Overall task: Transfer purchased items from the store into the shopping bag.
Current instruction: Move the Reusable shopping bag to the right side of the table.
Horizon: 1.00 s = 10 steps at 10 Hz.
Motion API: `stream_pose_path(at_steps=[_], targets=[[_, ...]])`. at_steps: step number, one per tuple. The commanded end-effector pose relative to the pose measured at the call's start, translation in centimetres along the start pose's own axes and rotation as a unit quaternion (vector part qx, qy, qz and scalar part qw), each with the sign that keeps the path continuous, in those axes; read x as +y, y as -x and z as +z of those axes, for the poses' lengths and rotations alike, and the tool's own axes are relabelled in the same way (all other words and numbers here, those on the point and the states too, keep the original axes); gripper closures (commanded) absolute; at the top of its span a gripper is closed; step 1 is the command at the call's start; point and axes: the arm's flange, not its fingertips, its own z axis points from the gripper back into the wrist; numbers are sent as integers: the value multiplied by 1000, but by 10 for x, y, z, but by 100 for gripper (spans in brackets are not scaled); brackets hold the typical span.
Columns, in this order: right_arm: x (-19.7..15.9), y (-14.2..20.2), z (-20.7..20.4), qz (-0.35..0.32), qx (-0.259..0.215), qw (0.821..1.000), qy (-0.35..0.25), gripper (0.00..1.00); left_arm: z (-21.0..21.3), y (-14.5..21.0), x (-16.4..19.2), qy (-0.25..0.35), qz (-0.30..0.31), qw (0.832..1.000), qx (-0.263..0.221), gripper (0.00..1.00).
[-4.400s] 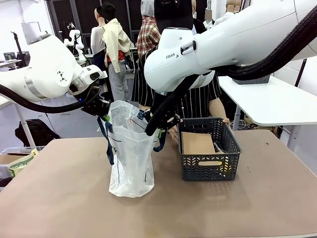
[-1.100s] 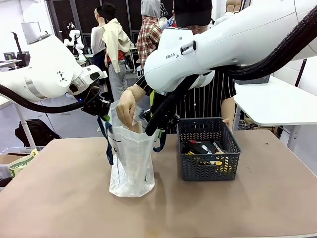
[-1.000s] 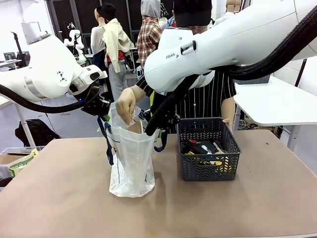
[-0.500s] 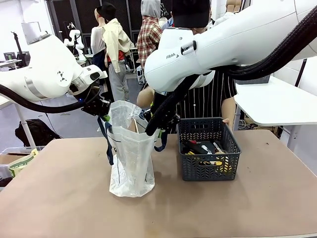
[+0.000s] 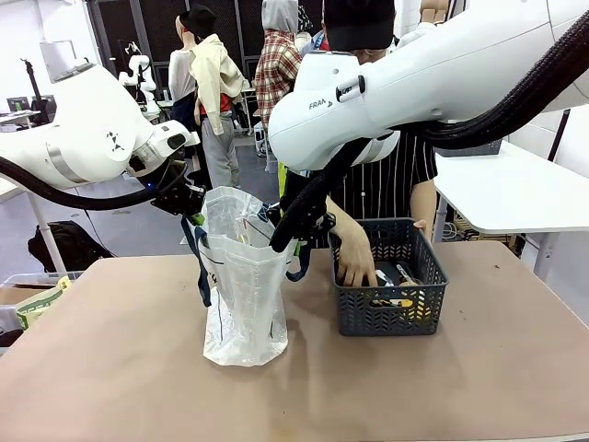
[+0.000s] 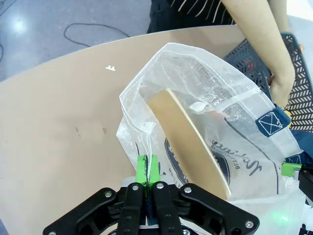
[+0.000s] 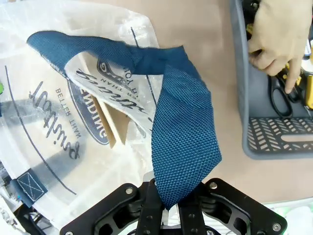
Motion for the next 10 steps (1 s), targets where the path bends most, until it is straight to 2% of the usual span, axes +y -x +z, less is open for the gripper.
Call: stream_pose_path(at_steps=[1,10], targets=[[-1,1,0,-1,-1,1000,1,100,1,1,0,-4,-1,1000,0,100],[-1,1,0,-1,-1,1000,1,100,1,1,0,-4,-1,1000,0,100]])
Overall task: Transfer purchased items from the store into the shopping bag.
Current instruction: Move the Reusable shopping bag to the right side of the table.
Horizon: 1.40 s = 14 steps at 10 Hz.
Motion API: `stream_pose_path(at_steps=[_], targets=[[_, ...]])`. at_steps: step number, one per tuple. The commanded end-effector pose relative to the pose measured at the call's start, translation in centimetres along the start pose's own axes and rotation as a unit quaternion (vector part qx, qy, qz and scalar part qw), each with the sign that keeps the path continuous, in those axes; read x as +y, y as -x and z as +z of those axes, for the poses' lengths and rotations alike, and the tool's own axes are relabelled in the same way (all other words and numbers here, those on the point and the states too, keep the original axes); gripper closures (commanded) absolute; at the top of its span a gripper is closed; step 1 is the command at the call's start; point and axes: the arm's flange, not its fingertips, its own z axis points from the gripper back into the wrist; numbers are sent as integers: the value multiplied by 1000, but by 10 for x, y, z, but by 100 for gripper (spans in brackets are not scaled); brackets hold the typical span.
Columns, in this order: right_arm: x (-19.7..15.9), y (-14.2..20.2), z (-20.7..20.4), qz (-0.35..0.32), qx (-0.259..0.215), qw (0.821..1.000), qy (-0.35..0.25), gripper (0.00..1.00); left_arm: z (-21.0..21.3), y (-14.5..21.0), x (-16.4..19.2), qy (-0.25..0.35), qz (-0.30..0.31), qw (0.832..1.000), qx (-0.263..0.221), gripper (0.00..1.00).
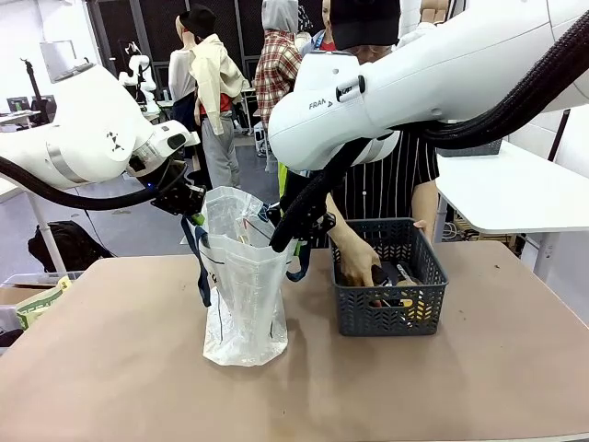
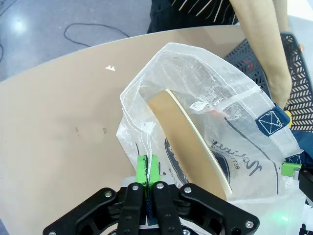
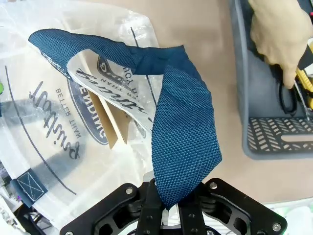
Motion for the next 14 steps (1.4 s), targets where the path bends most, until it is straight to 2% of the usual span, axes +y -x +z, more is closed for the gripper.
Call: stream_pose_path(at_steps=[1,14], targets=[[-1,1,0,-1,0,1000,1,100,1,1,0,-4,-1,1000,0,100],[-1,1,0,-1,0,1000,1,100,1,1,0,-4,-1,1000,0,100]])
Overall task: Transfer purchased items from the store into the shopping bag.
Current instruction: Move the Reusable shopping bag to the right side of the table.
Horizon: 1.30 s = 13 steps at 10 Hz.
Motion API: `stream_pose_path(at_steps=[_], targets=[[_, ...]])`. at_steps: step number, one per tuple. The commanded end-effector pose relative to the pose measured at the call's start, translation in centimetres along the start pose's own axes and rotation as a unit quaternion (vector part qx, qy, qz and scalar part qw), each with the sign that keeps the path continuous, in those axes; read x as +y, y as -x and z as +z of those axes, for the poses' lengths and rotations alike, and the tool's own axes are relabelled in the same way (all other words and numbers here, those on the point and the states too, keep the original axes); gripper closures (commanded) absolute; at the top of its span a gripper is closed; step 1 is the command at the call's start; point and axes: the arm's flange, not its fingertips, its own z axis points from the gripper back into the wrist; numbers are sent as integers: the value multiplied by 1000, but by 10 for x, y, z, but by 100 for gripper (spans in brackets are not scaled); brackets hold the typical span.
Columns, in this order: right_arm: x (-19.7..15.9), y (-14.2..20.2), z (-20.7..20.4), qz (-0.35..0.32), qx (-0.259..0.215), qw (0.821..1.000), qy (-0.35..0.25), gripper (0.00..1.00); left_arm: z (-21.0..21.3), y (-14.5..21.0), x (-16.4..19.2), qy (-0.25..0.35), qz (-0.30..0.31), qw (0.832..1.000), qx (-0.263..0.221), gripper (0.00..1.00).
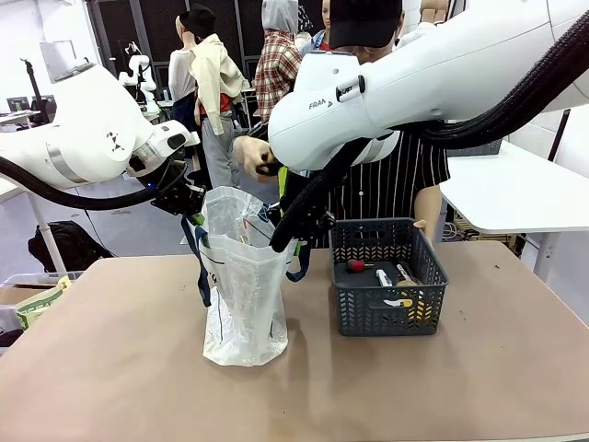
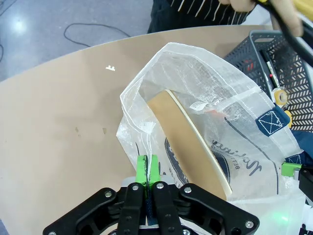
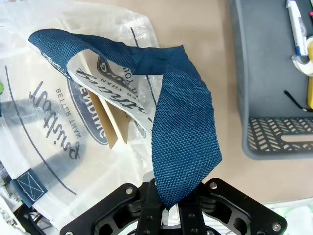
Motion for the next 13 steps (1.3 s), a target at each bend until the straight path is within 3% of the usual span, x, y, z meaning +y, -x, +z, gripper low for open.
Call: stream_pose_path(at_steps=[1,13], targets=[[-1,1,0,-1,-1,1000,1,100,1,1,0,-4,-1,1000,0,100],[-1,1,0,-1,-1,1000,1,100,1,1,0,-4,-1,1000,0,100]])
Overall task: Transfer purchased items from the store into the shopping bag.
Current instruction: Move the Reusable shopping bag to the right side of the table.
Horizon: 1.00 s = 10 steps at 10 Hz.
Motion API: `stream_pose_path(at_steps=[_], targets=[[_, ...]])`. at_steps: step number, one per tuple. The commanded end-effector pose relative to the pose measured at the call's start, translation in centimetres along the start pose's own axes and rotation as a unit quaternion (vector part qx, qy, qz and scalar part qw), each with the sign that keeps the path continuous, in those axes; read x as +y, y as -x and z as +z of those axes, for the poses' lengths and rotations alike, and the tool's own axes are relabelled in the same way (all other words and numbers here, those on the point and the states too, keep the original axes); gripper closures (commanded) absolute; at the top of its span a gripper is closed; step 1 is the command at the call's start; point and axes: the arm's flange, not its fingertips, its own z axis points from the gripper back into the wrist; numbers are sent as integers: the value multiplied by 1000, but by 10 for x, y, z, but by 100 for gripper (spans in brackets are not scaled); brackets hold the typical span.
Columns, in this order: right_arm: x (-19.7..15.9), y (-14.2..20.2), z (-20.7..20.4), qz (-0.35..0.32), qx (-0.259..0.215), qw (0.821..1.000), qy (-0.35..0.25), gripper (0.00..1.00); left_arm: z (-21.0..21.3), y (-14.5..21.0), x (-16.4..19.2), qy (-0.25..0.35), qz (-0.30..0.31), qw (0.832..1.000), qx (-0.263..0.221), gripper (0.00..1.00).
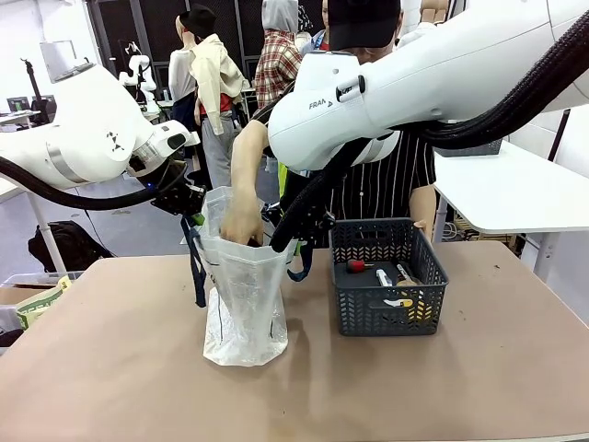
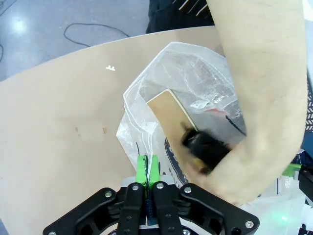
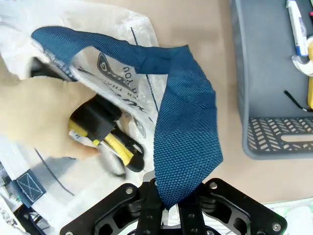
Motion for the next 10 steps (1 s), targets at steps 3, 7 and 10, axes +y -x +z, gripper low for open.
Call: stream_pose_path(at_steps=[3,7,10], targets=[[-1,1,0,-1,-1,1000,1,100,1,1,0,-4,-1,1000,0,100],[-1,1,0,-1,-1,1000,1,100,1,1,0,-4,-1,1000,0,100],[-1,1,0,-1,-1,1000,1,100,1,1,0,-4,-1,1000,0,100]])
